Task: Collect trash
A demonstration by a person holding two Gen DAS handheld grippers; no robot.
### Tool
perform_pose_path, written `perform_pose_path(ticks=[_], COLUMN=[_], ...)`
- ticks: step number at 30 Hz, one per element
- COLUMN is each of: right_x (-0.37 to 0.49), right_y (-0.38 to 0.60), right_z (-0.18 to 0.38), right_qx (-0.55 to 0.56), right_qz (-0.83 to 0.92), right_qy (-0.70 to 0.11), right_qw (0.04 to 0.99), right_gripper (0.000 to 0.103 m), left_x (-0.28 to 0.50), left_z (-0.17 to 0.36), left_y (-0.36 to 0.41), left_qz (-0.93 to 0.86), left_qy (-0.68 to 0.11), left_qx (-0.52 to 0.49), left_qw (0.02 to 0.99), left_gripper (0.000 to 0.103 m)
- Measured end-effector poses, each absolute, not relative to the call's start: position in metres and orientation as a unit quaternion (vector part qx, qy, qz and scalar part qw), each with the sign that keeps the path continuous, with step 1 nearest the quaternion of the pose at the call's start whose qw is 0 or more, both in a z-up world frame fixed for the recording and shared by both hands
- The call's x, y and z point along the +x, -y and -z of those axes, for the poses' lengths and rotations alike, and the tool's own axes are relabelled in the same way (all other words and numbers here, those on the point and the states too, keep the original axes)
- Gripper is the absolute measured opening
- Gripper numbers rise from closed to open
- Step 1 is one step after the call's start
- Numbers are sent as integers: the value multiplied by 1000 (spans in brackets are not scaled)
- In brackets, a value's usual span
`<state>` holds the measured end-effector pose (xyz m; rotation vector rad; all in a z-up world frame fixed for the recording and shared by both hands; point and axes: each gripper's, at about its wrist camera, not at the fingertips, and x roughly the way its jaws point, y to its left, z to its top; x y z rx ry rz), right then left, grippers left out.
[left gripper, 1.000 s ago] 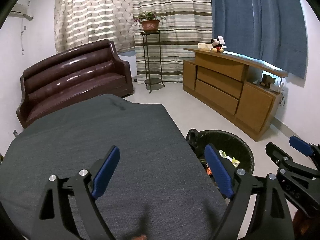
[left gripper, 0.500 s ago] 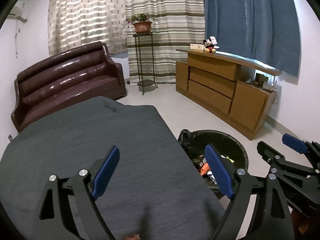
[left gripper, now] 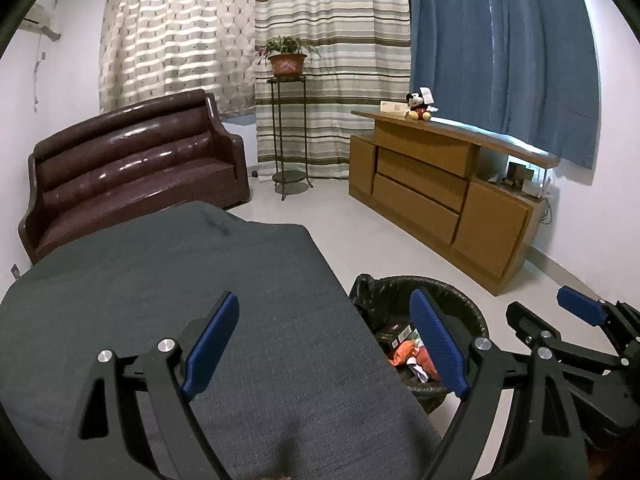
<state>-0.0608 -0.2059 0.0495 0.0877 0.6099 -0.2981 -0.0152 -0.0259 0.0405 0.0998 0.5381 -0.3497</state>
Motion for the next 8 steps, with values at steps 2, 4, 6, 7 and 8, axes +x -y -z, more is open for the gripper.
perform_pose_path(ticks=[2, 4, 6, 7, 8], right_x=[-61, -61, -61, -62, -63], right_y=[206, 205, 204, 203, 202], right_z=[-50, -50, -50, -47, -45], right_qx=[43, 43, 41, 41, 40], right_qz=[146, 146, 145, 144, 144], right_qy=[-299, -299, -300, -301, -302], right_qw=[942, 942, 942, 942, 942], right_gripper=[67, 67, 67, 67, 67], left_x=[-14, -11, -8, -7, -6], left_z=[-38, -36, -34, -33, -32], left_y=[24, 22, 19, 16, 14], left_qz=[168, 167, 167, 167, 166], left_qy=[-271, -279, -289, -293, -297], left_qx=[49, 46, 42, 39, 38], left_qw=[947, 945, 942, 941, 939], left_gripper=[85, 85, 85, 85, 85])
